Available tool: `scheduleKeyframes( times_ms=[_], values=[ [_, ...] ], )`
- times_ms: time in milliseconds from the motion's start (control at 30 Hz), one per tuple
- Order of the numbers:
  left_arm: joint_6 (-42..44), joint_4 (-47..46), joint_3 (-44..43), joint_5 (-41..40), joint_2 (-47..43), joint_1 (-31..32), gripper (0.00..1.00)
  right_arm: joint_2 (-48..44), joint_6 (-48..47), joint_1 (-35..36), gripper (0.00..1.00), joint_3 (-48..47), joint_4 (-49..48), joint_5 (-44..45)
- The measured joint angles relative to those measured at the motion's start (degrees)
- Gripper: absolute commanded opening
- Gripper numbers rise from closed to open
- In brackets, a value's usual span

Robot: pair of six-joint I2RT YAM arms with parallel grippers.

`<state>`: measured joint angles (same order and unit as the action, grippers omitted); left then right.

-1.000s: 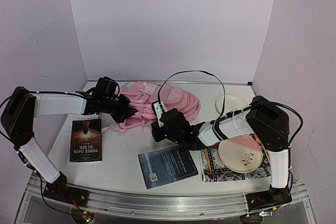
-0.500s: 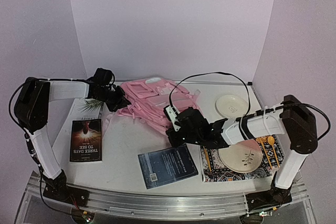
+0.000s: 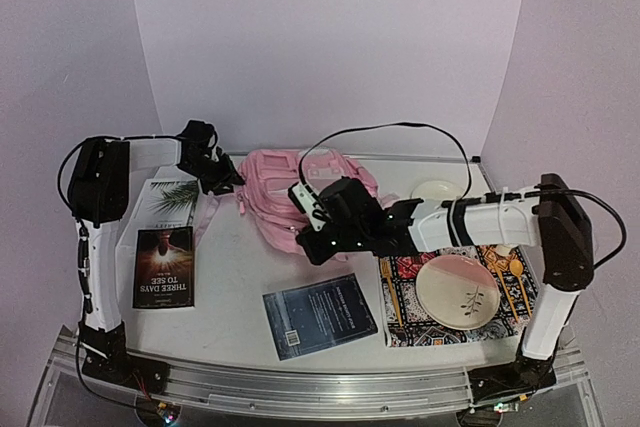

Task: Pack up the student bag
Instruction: Unzip the largest pocket of the student bag, then hold the largest pocket of the student bag.

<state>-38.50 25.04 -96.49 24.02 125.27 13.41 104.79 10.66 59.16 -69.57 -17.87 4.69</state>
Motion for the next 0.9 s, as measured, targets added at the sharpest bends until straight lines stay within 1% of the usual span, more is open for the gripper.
scheduleKeyframes(
  times_ms=[33, 67, 100, 133, 200, 333, 500, 600, 667, 733, 900],
  values=[
    [0.4, -0.1, -0.2, -0.2, -0.1, -0.6, 0.67, 1.3, 0.0, 0.0, 0.0, -2.2, 0.4, -0.9],
    [0.8, -0.2, -0.3, -0.4, -0.2, -1.1, 0.75, 2.8, 0.0, 0.0, 0.0, -4.5, 1.0, -2.0],
    [1.1, -0.4, -0.2, -0.7, -0.5, -1.6, 0.81, 4.1, 0.1, 0.0, 0.0, -6.5, 1.5, -3.1],
    [1.3, -0.6, 0.2, -1.1, -0.9, -2.0, 0.85, 5.5, 0.1, 0.1, 0.0, -8.5, 2.3, -4.0],
    [1.1, -1.0, 2.1, -2.0, -2.8, -2.7, 0.88, 8.5, 0.3, 0.2, 0.0, -12.7, 3.8, -5.9],
    [-0.2, -1.1, 9.6, -2.9, -10.9, -2.7, 0.9, 13.0, 0.8, 0.4, 0.0, -18.2, 5.6, -8.3],
    [-3.7, -1.5, 20.2, -3.0, -24.1, -2.0, 0.92, 15.3, 1.3, 0.6, 0.0, -20.5, 7.2, -9.5],
    [-6.6, -2.0, 26.4, -3.1, -30.9, -0.4, 0.92, 16.1, 1.5, 0.6, 0.0, -21.2, 7.4, -9.8],
    [-8.3, -2.0, 30.1, -3.2, -34.2, 1.5, 0.92, 16.6, 1.7, 0.6, 0.0, -21.5, 7.4, -9.9],
    [-10.5, -2.0, 33.5, -3.3, -36.8, 4.6, 0.89, 17.0, 1.8, 0.6, 0.0, -21.7, 7.4, -10.0],
    [-15.5, -2.3, 38.8, -3.1, -39.4, 12.2, 0.84, 17.7, 2.2, 0.6, 0.0, -22.5, 7.6, -10.1]
  ],
)
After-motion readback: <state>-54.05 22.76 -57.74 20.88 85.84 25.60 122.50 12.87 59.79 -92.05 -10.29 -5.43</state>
